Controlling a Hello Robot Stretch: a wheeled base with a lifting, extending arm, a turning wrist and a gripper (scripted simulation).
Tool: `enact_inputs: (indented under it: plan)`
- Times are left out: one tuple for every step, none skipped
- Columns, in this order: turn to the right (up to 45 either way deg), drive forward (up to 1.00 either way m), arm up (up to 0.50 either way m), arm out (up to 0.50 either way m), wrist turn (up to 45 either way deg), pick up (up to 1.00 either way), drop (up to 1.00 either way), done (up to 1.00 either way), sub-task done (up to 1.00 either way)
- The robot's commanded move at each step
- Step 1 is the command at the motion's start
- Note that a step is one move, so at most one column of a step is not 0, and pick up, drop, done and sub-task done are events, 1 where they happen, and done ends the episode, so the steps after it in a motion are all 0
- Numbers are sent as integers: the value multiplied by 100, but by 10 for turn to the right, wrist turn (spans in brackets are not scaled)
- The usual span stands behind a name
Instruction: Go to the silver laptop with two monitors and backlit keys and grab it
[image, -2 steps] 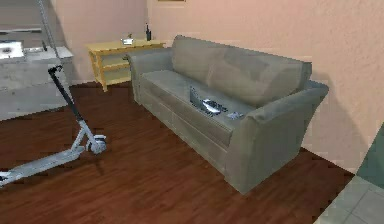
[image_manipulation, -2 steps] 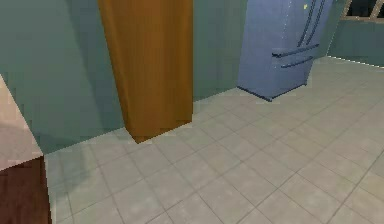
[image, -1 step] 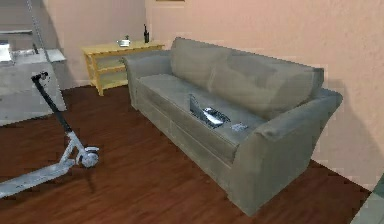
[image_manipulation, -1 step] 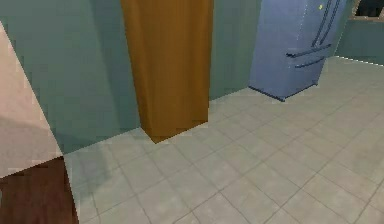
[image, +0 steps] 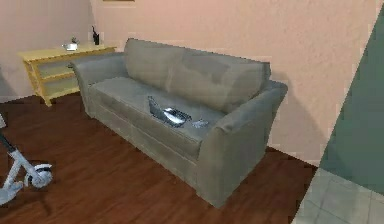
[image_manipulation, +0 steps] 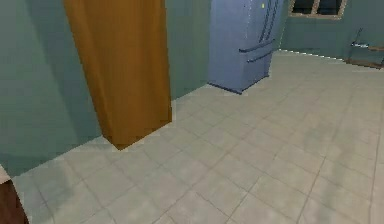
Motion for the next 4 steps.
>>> enact_inputs:
  plan:
    - [0, 55, 0, 0, 0, 0, 0, 0, 0]
    - [-450, 0, 0, 0, 0, 0, 0, 0, 0]
    - [-450, 0, 0, 0, 0, 0, 0, 0, 0]
    - [450, 0, 0, 0, 0, 0, 0, 0, 0]
